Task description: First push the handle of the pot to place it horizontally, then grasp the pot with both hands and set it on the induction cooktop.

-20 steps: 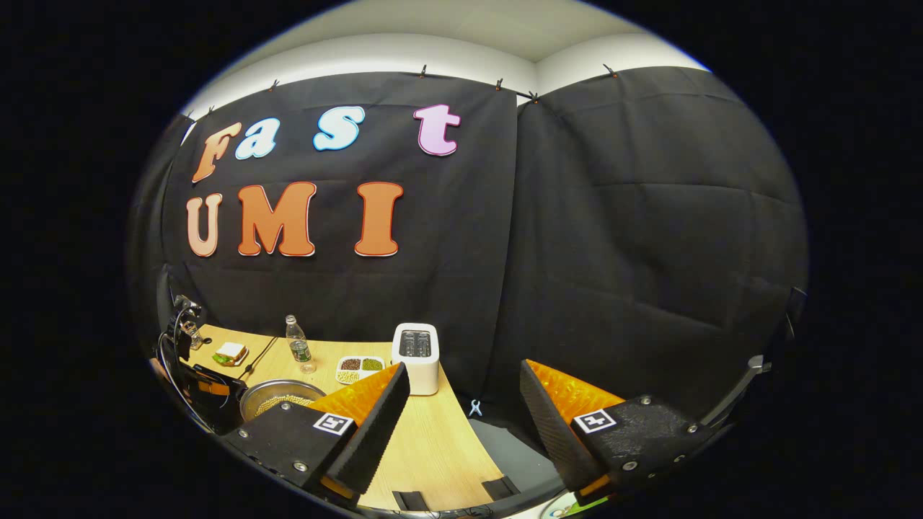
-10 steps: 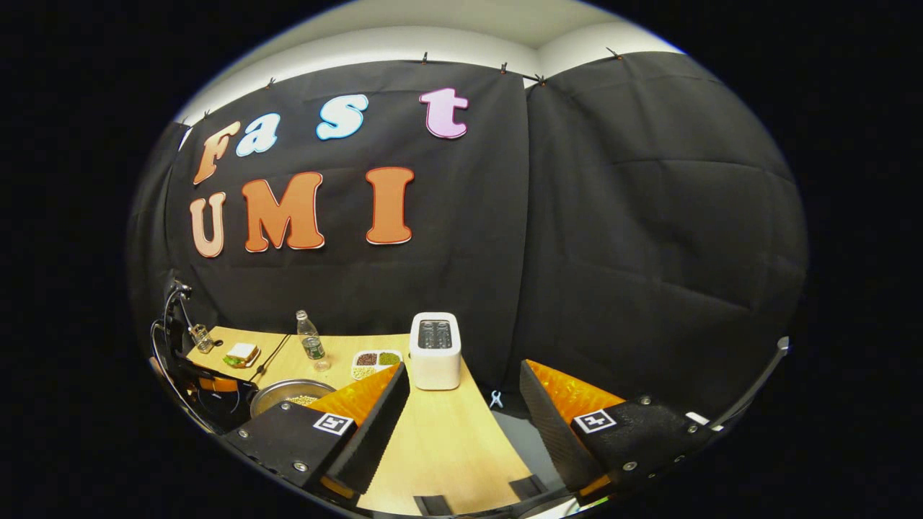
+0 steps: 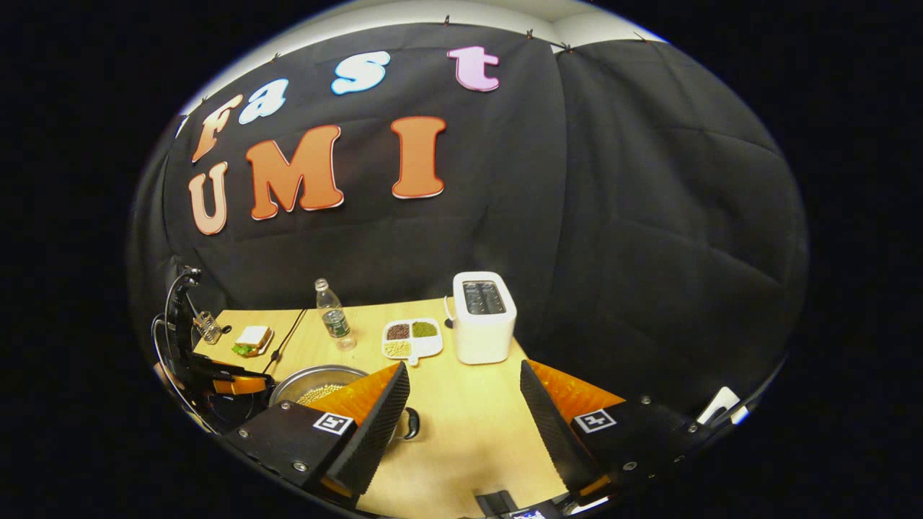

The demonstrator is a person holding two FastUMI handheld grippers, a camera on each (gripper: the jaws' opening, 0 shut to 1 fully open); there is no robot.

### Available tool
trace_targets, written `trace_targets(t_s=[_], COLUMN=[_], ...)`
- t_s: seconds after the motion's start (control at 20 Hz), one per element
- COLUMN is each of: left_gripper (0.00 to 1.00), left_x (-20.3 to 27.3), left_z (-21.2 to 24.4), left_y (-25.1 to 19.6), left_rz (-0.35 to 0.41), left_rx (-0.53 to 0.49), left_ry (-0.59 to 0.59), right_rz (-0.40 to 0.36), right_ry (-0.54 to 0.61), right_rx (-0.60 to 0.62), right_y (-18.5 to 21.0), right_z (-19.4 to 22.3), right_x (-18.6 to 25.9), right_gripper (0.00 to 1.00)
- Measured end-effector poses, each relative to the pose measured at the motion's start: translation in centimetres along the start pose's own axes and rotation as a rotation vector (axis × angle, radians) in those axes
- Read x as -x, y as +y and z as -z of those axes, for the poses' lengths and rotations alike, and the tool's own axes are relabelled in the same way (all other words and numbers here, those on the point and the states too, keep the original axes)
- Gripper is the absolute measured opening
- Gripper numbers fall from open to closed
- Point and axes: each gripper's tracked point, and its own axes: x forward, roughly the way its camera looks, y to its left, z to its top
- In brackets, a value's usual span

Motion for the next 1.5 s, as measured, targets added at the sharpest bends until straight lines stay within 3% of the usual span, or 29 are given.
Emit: trace_targets(t_s=[0.35, 0.7, 0.75, 0.8, 0.85, 0.9, 1.05, 1.2, 1.5], left_gripper=[0.96, 0.98, 0.98, 0.98, 0.97, 0.93, 0.88, 0.89, 0.96], left_x=[-3.3, -5.0, -5.1, -5.3, -5.1, -5.6, -5.1, -4.3, -6.1], left_z=[1.8, 3.0, 2.8, 2.7, 3.5, 3.7, 2.1, 0.7, 4.3], left_y=[1.6, 0.8, 0.4, -1.2, -2.3, -1.8, -1.0, 1.9, 1.7], left_rz=[-0.014, -0.028, -0.020, 0.036, 0.040, 0.006, -0.011, -0.089, -0.040], left_rx=[-0.037, -0.106, -0.114, -0.105, -0.091, -0.128, -0.080, -0.144, -0.082], left_ry=[0.067, 0.074, 0.065, 0.054, 0.092, 0.082, 0.014, -0.028, 0.073], right_rz=[-0.082, -0.110, -0.116, -0.119, -0.121, -0.117, -0.103, -0.103, -0.107], right_ry=[0.217, 0.371, 0.390, 0.409, 0.424, 0.433, 0.448, 0.460, 0.481], right_rx=[-0.036, -0.016, -0.014, -0.013, -0.008, 0.002, 0.028, 0.033, 0.043], right_y=[5.8, 7.6, 8.0, 8.2, 8.3, 8.2, 7.7, 7.8, 7.9], right_z=[6.6, 12.8, 13.5, 14.2, 14.8, 15.2, 15.7, 16.2, 17.2], right_x=[-6.3, -9.2, -9.6, -9.8, -10.1, -10.2, -10.7, -11.1, -11.5], right_gripper=[0.96, 0.95, 0.95, 0.95, 0.95, 0.95, 0.95, 0.95, 0.95])
